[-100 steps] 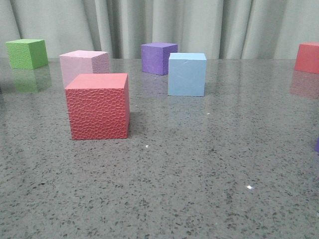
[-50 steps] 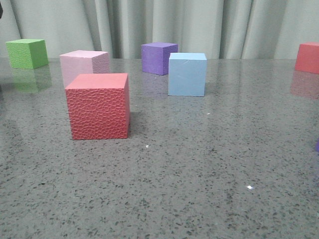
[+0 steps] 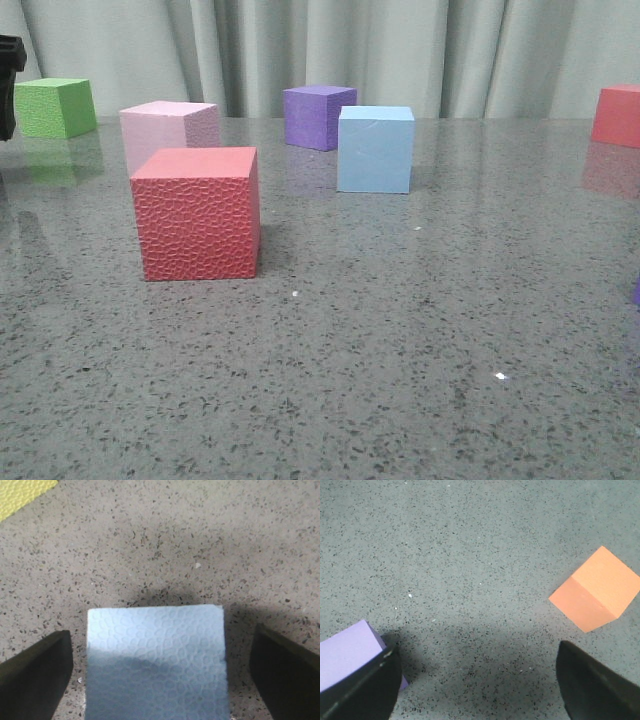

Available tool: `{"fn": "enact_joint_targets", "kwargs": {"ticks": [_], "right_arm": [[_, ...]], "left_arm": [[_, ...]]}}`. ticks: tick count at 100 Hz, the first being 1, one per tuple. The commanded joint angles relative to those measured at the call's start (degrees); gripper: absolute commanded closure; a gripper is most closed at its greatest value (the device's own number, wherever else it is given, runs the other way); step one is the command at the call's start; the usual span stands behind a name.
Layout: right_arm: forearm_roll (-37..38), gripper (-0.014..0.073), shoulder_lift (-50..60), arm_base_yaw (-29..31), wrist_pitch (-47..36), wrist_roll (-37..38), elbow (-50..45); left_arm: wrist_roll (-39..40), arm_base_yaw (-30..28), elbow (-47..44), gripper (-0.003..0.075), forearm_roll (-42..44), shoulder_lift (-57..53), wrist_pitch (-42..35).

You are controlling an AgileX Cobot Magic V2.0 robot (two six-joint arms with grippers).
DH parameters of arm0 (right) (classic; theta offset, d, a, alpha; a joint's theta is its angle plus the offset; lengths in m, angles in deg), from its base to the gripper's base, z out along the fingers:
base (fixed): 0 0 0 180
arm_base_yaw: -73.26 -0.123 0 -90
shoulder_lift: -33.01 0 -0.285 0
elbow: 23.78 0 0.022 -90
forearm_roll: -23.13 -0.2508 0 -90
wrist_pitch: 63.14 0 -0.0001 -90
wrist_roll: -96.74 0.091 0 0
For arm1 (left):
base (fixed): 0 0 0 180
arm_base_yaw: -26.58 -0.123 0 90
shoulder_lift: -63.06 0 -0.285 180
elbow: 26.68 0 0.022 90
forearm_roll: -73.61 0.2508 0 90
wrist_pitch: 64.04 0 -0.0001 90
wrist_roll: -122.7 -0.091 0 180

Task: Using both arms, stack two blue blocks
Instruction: 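Lower the left gripper, close it on the light blue cube, and lift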

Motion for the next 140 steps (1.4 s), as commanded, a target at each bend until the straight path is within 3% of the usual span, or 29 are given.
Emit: {"fn": "enact_joint_targets", "kwargs": {"ticks": [1, 91, 140], "right_arm": [[1.24, -0.0029, 0.24, 0.38, -3.27, -0.51, 1.49], [1.24, -0.0029, 0.24, 0.38, -3.27, -0.51, 1.49], [1.24, -0.0029, 0.24, 0.38, -3.27, -0.51, 1.49]], "left_arm": [[0.62, -0.14, 1.9, 0.0029, 0.55, -1.89, -2.48], [0.62, -0.14, 1.9, 0.004, 1.83, -1.64, -2.72], [0.62, -0.14, 1.9, 0.046, 1.83, -1.64, -2.5]]}}
